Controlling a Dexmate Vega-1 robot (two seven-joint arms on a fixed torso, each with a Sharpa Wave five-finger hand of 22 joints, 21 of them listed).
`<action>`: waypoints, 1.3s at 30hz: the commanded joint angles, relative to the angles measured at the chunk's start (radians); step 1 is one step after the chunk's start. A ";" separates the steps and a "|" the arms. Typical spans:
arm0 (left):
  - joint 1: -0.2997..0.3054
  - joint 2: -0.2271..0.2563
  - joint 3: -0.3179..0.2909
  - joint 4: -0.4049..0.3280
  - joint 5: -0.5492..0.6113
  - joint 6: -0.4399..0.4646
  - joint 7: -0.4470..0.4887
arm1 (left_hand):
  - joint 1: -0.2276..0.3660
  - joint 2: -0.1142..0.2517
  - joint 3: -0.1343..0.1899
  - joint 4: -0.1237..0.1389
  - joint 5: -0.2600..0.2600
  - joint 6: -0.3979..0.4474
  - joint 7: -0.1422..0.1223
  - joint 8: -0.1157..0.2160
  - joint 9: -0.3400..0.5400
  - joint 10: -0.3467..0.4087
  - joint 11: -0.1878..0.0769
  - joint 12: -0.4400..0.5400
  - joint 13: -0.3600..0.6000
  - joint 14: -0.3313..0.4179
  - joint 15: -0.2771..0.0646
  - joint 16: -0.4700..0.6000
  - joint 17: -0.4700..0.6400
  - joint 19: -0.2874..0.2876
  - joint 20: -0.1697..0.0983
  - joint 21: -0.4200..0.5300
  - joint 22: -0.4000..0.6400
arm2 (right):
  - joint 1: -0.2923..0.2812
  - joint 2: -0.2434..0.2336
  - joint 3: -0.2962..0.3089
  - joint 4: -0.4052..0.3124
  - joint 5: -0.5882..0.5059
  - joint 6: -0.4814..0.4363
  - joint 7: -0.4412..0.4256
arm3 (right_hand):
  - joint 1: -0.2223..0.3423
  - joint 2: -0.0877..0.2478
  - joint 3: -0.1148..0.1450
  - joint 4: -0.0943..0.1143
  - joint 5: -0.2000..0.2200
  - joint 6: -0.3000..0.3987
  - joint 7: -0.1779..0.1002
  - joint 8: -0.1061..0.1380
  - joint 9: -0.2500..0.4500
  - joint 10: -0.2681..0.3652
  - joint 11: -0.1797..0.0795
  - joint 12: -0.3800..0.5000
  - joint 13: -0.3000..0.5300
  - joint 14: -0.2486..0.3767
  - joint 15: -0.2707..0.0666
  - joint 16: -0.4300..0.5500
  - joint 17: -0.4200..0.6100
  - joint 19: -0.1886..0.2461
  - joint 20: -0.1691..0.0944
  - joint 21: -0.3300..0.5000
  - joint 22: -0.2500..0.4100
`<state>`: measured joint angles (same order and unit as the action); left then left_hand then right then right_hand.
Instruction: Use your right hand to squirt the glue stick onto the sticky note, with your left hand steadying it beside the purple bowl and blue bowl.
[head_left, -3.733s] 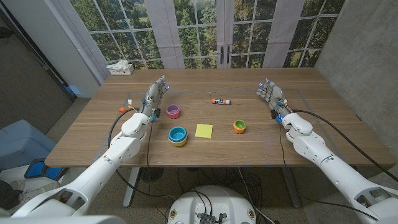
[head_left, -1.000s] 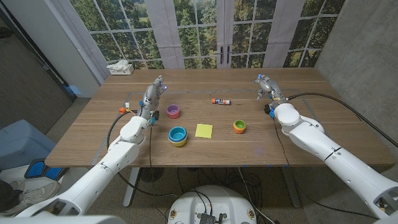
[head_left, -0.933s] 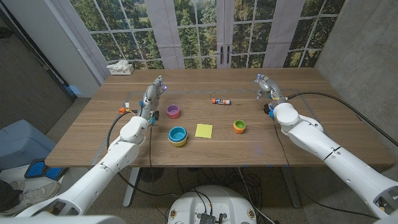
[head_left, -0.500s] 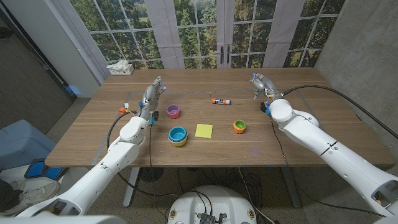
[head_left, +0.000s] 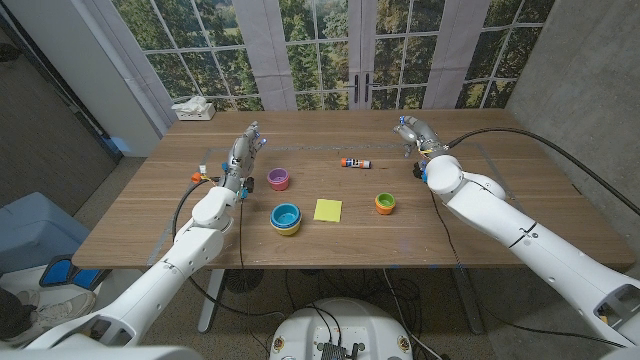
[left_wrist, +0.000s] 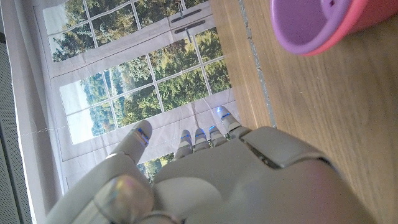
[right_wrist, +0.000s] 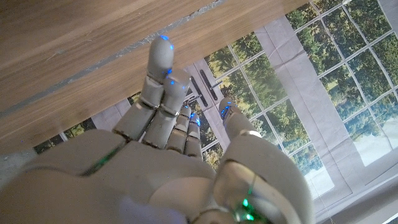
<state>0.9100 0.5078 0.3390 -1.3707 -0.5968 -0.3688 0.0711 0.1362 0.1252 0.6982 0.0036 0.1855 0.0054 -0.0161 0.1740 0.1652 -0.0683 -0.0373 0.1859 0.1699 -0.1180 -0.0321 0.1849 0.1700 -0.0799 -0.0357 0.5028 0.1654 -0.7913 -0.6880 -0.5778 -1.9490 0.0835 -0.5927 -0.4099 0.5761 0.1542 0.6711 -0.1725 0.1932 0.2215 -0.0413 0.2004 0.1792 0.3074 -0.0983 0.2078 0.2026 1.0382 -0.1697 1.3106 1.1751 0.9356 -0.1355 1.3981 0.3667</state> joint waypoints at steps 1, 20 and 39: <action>-0.015 -0.009 0.007 0.029 -0.006 -0.010 -0.019 | 0.011 0.067 0.010 -0.001 0.004 -0.001 -0.003 0.004 0.005 -0.001 0.001 0.003 0.002 -0.008 -0.041 -0.001 0.001 0.003 -0.034 -0.005 0.002 | 0.036 -0.012 -0.046 -0.058 -0.037 -0.110 0.053 | 0.038 -0.006 0.007 -0.007 0.005 0.000 -0.007 -0.002 0.007 -0.010 0.000 -0.006 0.005 -0.025 -0.050 -0.056 -0.053 -0.030 -0.071 0.000 -0.026; -0.037 -0.022 0.006 0.070 -0.020 -0.021 -0.040 | 0.014 0.064 0.008 0.000 0.002 0.002 -0.005 0.005 0.005 0.001 0.000 0.003 0.003 -0.007 -0.041 -0.001 0.002 0.009 -0.038 -0.014 0.002 | 0.160 0.006 -0.147 -0.018 -0.080 -0.158 0.176 | 0.101 -0.024 -0.015 -0.003 0.002 0.008 -0.010 0.000 0.011 -0.027 -0.005 -0.005 0.015 -0.041 -0.052 -0.177 -0.206 -0.077 -0.075 0.000 -0.089; -0.033 -0.018 0.001 0.071 -0.020 -0.029 -0.039 | 0.012 0.052 -0.002 -0.005 0.000 -0.001 -0.005 0.004 0.005 -0.001 -0.006 0.002 0.003 -0.009 -0.039 -0.002 0.001 0.012 -0.048 -0.024 0.003 | 0.252 0.030 -0.222 0.019 -0.116 -0.179 0.278 | 0.142 -0.037 -0.050 0.003 0.001 -0.001 -0.005 -0.004 0.013 -0.039 0.003 -0.005 0.021 -0.007 -0.052 -0.233 -0.298 -0.091 -0.073 0.011 -0.147</action>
<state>0.8763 0.4885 0.3443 -1.3038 -0.6125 -0.3935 0.0362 0.1361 0.1252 0.6993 -0.0005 0.1855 0.0053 -0.0161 0.1740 0.1652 -0.0682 -0.0373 0.1859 0.1699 -0.1180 -0.0321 0.1849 0.1674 -0.0707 -0.0342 0.4803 0.1652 -0.5925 -0.6698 -0.7567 -1.9492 -0.0134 -0.7596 -0.1940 0.7149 0.1226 0.6291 -0.1702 0.1932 0.2212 -0.0522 0.1953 0.1887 0.2747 -0.0948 0.1999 0.2211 1.0276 -0.1661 1.0911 0.8938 0.8531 -0.1070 1.4018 0.2254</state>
